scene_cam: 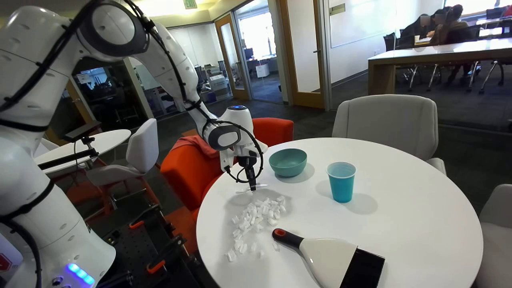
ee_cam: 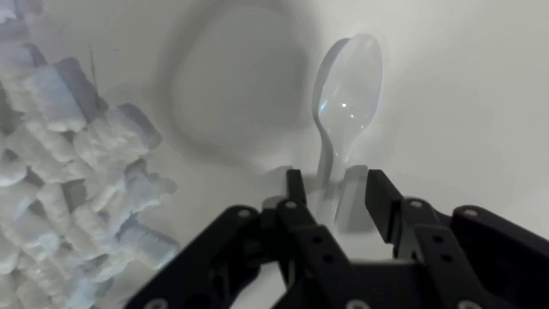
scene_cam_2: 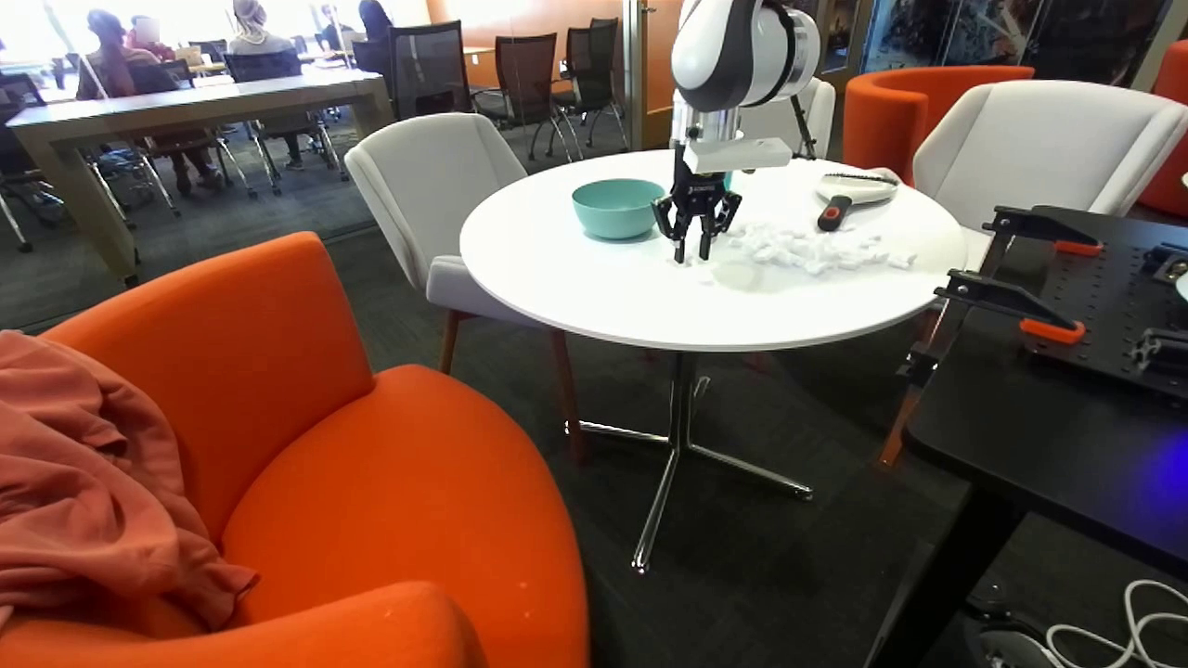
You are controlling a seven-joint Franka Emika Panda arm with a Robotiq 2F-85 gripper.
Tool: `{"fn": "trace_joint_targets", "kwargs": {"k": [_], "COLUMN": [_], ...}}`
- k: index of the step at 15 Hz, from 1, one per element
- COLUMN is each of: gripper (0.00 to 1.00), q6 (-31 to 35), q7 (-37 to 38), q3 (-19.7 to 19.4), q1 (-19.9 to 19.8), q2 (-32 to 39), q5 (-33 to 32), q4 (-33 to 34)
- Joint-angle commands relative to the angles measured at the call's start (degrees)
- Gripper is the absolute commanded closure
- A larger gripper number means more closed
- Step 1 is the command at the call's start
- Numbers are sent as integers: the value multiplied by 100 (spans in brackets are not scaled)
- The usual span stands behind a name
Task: Move the white object on the table from left to right.
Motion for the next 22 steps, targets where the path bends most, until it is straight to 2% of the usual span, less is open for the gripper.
{"fn": "trace_joint_targets", "kwargs": {"k": [1,2,3,5,8,13,14,15,16,17,19,20,22], "gripper": [90,97,100,100,98,98,98,98,98,91,91,98,98], "q6": [6,-3,-14,13,384,1351,1522,1695,1399,1432,1430,1430,1459], "q7": [153,154,156,187,280,745,727,692,585,552,550,550,865], "q3": [-93,-97,-102,-147,-275,-955,-1027,-914,-991,-1012,-1013,-1007,-1250], "q1": [128,132,136,179,186,194,66,-113,42,-24,-33,-28,46], "q2": [123,137,143,77,-379,-1141,-1309,-1477,-947,-1053,-1024,-983,-745], "q5": [19,16,14,-2,75,322,417,563,377,375,370,371,511], "q4": [166,182,193,137,-340,-1270,-1477,-1648,-1072,-1177,-1156,-1128,-833]}}
